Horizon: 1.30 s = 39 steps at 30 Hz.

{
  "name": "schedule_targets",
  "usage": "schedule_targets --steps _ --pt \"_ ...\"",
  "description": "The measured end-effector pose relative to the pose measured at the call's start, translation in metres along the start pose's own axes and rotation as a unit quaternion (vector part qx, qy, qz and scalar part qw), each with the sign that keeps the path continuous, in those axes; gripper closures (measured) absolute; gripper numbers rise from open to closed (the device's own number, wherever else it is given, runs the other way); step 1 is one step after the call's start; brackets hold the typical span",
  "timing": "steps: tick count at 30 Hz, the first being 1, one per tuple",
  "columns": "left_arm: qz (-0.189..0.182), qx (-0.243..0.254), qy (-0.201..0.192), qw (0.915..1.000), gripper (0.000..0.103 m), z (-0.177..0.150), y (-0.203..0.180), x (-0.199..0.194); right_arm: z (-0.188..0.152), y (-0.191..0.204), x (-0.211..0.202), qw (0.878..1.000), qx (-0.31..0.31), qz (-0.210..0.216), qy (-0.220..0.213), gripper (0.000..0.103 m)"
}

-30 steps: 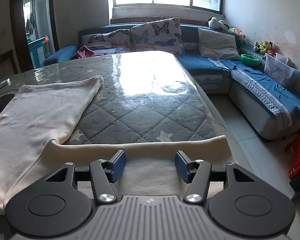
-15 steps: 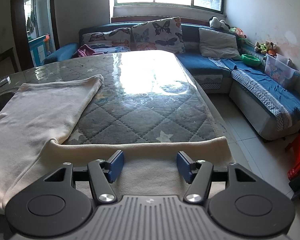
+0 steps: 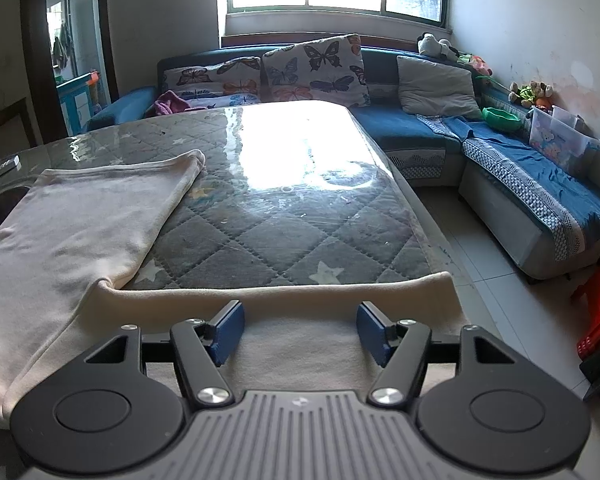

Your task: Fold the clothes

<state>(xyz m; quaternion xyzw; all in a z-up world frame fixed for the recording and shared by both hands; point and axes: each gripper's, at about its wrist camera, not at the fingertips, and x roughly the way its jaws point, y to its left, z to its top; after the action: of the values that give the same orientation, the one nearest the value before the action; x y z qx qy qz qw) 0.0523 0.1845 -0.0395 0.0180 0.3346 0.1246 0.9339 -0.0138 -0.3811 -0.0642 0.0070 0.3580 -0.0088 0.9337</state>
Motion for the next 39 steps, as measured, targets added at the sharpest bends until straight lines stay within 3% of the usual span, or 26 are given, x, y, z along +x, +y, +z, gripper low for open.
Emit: schedule_targets --steps 2,5,9,14,17,23,31,35,39 --pt "-0.024 -0.015 -0.006 0.9996 0.090 0.004 -0.004 -0.011 0.000 0.000 0.000 1.000 -0.001 -0.001 0.000 0.038" --pt "-0.093 -0.025 -0.026 0.9950 0.090 0.010 -0.022 -0.034 0.001 0.001 0.000 1.000 -0.003 -0.002 0.000 0.038" --pt "-0.206 -0.018 -0.034 0.9778 0.090 0.015 -0.057 -0.051 0.001 0.001 0.000 1.000 -0.003 -0.003 0.001 0.038" --pt "-0.275 -0.013 -0.023 0.9611 0.091 0.016 -0.095 -0.043 0.001 0.001 0.000 1.000 0.000 -0.002 -0.001 0.038" --pt "-0.281 -0.022 -0.007 0.9593 0.092 0.016 -0.104 -0.029 0.000 0.001 0.000 1.000 0.000 -0.001 -0.001 0.038" --pt "-0.246 -0.020 0.023 0.9687 0.093 0.008 -0.102 -0.008 0.000 0.000 0.000 1.000 0.001 0.001 -0.002 0.037" --pt "-0.256 -0.019 0.007 0.9665 0.093 0.013 -0.107 -0.015 0.000 0.001 0.000 1.000 -0.001 -0.001 -0.003 0.037" --pt "-0.236 -0.015 0.028 0.9712 0.094 0.016 -0.116 0.000 0.000 0.001 -0.005 1.000 -0.001 -0.004 -0.005 0.037" --pt "-0.238 -0.015 0.027 0.9707 0.093 0.016 -0.115 -0.003 -0.001 0.004 -0.018 1.000 -0.008 -0.001 -0.013 0.037"
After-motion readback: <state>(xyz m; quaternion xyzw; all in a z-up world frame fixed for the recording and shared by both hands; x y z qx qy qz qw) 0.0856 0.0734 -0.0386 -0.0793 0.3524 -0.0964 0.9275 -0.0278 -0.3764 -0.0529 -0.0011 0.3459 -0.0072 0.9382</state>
